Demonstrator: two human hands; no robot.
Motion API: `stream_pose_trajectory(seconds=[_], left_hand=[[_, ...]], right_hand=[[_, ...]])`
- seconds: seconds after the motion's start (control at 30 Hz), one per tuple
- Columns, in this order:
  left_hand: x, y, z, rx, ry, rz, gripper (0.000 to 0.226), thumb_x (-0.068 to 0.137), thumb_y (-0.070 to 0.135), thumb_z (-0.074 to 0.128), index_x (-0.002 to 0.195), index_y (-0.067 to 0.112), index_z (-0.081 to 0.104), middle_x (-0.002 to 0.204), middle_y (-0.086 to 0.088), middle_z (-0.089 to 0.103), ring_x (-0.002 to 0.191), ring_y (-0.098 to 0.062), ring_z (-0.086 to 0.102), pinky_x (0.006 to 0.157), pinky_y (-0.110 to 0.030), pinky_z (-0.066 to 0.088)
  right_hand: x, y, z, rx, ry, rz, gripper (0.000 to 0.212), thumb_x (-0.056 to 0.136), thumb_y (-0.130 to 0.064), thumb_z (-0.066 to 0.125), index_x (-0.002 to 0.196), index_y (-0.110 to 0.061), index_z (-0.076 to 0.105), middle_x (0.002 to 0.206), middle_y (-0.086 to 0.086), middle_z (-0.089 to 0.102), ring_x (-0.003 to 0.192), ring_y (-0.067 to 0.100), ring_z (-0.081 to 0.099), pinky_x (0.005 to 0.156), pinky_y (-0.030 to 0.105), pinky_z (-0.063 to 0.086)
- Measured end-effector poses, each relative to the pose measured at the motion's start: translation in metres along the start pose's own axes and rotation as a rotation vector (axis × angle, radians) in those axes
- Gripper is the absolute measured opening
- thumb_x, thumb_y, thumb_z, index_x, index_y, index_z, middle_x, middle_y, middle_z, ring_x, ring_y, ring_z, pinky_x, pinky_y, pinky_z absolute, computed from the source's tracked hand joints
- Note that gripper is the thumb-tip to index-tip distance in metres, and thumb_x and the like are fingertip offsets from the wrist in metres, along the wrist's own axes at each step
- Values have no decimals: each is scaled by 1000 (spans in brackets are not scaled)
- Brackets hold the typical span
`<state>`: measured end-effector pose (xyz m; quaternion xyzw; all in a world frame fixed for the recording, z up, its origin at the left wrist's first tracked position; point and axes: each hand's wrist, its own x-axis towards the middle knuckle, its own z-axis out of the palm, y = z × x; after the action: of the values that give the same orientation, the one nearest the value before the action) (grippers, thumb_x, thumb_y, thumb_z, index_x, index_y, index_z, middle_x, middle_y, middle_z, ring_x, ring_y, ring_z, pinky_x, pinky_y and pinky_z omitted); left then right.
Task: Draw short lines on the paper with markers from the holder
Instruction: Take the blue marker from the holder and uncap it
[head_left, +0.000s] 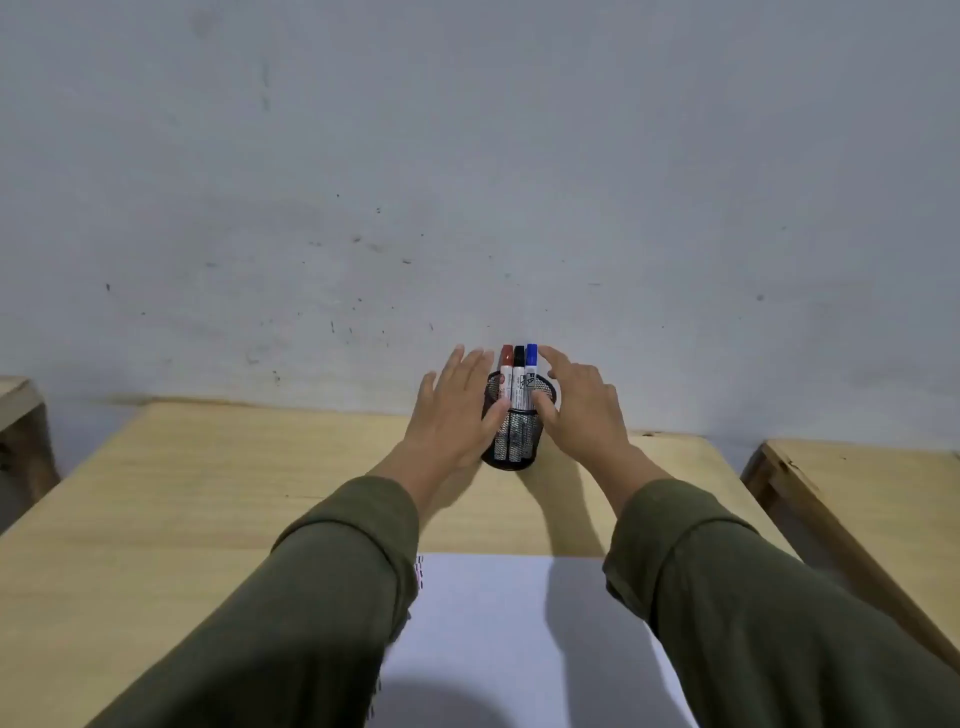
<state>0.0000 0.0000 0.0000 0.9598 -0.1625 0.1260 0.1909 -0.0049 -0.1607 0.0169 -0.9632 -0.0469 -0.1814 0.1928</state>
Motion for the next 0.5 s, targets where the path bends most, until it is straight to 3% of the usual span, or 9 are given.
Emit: stream_pose_trajectory(seconds=[0.2,0.5], left_hand=[[12,-21,30,60,-35,108,56,101,38,27,151,19,10,161,-1,8,149,-17,-5,118,-49,13],[14,-21,34,-188,9,70,56,97,49,25,147,24,20,154,6,29,149,-14,8,117,-44,14]], right_hand=[[26,8,17,77,-2,22,51,90,-27,48,139,-28,34,120,9,60,115,28,47,94,46,37],[40,12,23,211,39,30,41,85,-25,58,125,-22,47,106,9,64,103,28,52,84,41,43]])
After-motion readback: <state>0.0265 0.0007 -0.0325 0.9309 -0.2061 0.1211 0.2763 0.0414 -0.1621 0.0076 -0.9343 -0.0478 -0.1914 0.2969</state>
